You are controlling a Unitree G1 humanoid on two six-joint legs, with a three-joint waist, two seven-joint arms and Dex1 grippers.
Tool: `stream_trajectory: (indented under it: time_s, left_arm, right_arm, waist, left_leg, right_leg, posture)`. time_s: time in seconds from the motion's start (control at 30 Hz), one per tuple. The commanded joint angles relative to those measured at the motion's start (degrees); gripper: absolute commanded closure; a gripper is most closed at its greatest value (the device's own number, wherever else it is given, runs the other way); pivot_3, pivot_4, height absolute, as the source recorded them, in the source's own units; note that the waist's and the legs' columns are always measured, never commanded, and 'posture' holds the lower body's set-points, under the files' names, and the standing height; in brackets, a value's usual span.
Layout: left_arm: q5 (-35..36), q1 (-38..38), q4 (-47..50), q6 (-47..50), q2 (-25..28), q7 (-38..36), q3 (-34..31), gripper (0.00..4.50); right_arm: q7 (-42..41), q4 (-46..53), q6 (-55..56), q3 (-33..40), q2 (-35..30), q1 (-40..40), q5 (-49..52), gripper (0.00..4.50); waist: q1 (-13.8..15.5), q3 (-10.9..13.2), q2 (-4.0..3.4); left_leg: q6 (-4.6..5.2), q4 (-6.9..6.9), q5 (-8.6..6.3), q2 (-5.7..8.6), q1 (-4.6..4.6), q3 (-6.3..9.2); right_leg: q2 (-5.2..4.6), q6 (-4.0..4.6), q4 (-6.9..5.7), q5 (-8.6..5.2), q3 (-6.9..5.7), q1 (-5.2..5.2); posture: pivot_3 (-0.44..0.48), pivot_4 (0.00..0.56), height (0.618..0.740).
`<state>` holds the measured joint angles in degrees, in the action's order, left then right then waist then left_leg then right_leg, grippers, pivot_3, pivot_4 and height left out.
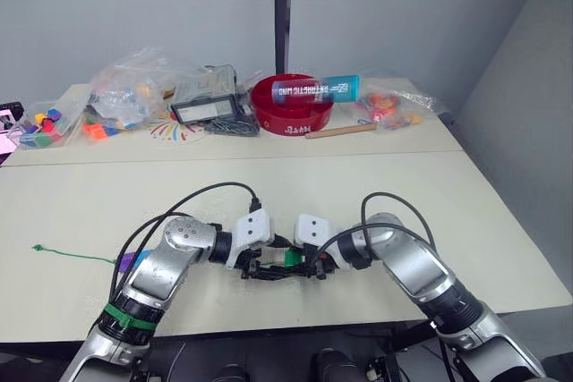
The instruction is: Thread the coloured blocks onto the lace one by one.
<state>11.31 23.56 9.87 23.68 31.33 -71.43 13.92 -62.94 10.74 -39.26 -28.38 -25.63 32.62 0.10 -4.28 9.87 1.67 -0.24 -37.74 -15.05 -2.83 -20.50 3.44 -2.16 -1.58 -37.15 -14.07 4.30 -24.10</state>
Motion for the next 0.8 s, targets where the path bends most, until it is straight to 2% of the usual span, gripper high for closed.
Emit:
stream_trajectory:
  time_s: [0.03,0.37,0.8]
  left_arm:
    - [2.91,-0.04,2.34,-0.48,1.84,-1.25,-1.36,1.55]
    - [2.25,-0.07,-4.47,-6.33,6.04,-2.07,-1.96,1.55]
    - [-1.63,-0.18,-10.07,-14.07,6.04,-1.21,0.45,1.55]
  right_arm:
    - [-0.60,0.89,0.08,-2.25,0.06,-1.09,1.26,3.31]
    - [-1.53,1.25,0.81,-1.37,-3.23,-1.78,2.56,3.31]
    - [-0.77,2.87,-0.53,-0.72,-5.96,-3.36,4.20,3.31]
  waist:
    - [-0.04,0.00,-0.01]
    - [0.33,0.01,-0.02]
    - [1.85,0.01,-0.02]
  left_leg:
    - [0.00,0.02,0.00,0.00,0.00,0.00]
    - [0.01,0.02,-0.01,-0.01,-0.12,0.01]
    - [0.03,-0.04,-0.02,0.04,-0.57,0.02]
  right_leg:
    - [0.02,0.00,-0.01,0.00,0.01,-0.03]
    - [0.02,0.02,0.05,0.00,-0.01,-0.08]
    - [-0.14,0.21,0.24,0.11,-0.15,-0.28]
  posture:
    - [0.000,0.150,0.731]
    - [0.000,0.150,0.731]
    - [0.000,0.150,0.731]
